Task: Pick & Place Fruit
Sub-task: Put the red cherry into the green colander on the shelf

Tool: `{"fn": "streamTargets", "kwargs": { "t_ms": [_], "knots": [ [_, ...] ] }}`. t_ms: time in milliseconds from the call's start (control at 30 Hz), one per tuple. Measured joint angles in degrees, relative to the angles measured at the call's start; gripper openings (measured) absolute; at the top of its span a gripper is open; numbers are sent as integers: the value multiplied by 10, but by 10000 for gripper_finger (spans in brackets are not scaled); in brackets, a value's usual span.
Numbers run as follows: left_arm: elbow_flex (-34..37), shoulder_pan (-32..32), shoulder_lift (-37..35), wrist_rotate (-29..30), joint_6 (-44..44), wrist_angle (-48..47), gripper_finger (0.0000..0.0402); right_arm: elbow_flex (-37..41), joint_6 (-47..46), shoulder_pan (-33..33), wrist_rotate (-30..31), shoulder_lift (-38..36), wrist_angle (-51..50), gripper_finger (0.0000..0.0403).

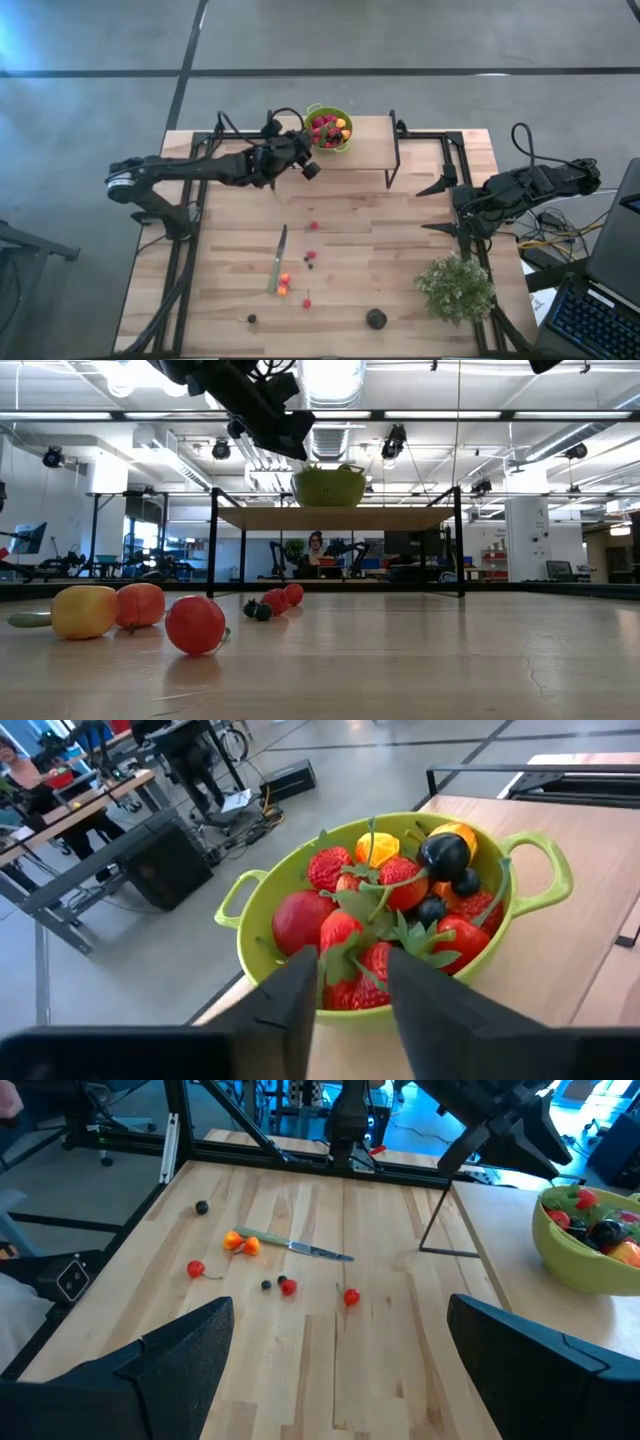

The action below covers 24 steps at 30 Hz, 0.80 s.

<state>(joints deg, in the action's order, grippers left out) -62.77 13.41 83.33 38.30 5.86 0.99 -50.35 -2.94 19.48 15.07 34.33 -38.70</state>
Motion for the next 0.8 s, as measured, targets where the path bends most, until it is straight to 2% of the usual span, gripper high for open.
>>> {"fn": "streamTargets", "kwargs": {
  "t_ms": [100,233,533,700,800],
  "knots": [
    [-15,-1,0,0,24,-14,156,0,0,0,0,0,0,363],
    [-39,-20,0,-2,33,-52,170,0,0,0,0,0,0,363],
    [-45,-104,-1,-139,48,-113,155,0,0,0,0,0,0,363],
    [-42,-156,-1,-148,25,-198,146,0,0,0,0,0,0,363],
    [-22,-180,-1,-148,-6,-206,144,0,0,0,0,0,0,363]
  ]
}}
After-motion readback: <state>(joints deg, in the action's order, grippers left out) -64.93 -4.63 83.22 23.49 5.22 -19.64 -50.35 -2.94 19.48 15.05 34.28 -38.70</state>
